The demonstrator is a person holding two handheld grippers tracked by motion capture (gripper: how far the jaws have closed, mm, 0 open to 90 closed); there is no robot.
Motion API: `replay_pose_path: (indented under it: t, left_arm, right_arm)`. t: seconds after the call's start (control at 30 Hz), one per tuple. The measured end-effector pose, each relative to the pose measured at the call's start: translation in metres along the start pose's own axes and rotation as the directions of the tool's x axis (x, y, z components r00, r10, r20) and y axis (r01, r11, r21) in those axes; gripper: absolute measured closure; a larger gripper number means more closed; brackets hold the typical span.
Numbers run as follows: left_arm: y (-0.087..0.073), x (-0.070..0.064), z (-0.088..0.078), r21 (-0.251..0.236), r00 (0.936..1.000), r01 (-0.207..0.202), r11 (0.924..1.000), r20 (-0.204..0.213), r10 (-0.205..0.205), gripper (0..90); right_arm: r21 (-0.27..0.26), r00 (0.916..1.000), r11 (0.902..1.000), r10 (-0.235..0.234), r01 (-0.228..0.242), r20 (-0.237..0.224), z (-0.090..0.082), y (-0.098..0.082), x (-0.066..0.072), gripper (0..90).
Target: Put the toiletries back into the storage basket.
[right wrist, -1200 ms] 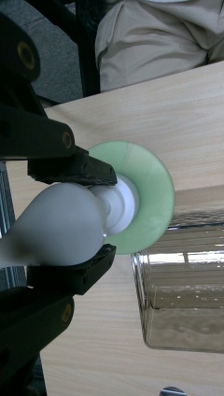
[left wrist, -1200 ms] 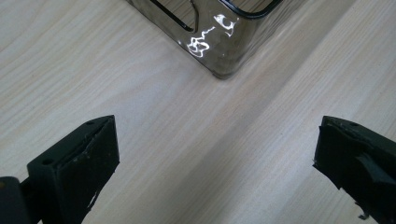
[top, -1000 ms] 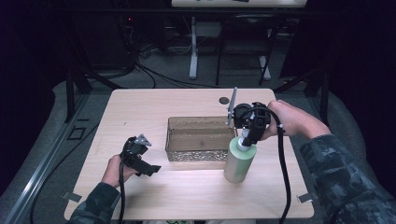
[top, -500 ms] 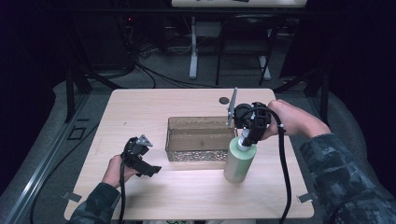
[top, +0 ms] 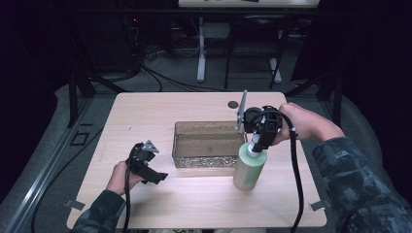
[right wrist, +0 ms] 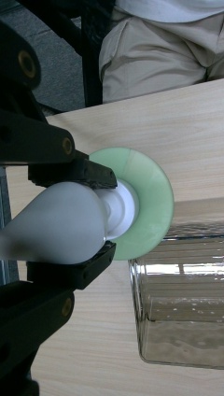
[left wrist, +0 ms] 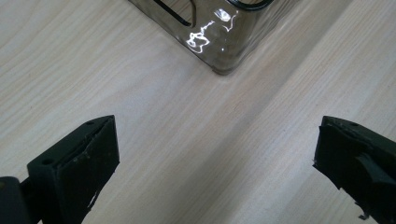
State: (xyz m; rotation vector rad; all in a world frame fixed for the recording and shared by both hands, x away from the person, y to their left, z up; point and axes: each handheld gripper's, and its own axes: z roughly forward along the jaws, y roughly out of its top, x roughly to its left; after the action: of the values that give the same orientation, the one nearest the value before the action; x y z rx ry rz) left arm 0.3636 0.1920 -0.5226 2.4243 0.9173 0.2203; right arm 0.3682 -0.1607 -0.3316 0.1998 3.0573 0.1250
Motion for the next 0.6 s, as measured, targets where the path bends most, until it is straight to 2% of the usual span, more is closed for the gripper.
replay_pose_path:
  t: [0.17,0.33,0.47,0.5,0.53,0.6]
  left_arm:
    - [0.000,-0.001,0.001,-0.004,1.0000,0.001,1.0000,-0.009,-0.001,0.1]
    - [0.000,-0.001,0.001,0.002,1.0000,-0.003,1.0000,0.003,0.003,0.1]
    - [0.000,0.000,0.001,-0.005,1.0000,-0.002,1.0000,-0.005,0.002,0.1]
    - [0.000,0.001,0.000,-0.001,1.0000,-0.004,1.0000,0.005,0.004,0.1]
    - [-0.001,0.000,0.001,-0.009,1.0000,0.000,1.0000,-0.006,0.000,0.1]
    - [-0.001,0.001,0.000,-0.005,1.0000,0.003,1.0000,0.004,-0.002,0.1]
  right_arm:
    - [-0.003,1.0000,1.0000,-0.002,0.002,-0.002,-0.005,0.001,0.001,62.4]
    - [0.001,0.9999,1.0000,-0.009,0.009,0.008,-0.013,0.001,0.003,62.3]
    - [0.000,0.9999,0.9999,-0.010,0.010,0.014,-0.015,0.000,0.003,62.3]
    - [0.005,0.9998,0.9999,-0.010,0.010,0.015,-0.015,-0.001,0.003,62.3]
    - [0.007,0.9998,0.9999,-0.009,0.009,0.016,-0.016,-0.001,0.004,62.4]
    - [0.016,0.9998,0.9998,-0.013,0.012,0.017,-0.016,-0.001,0.004,62.3]
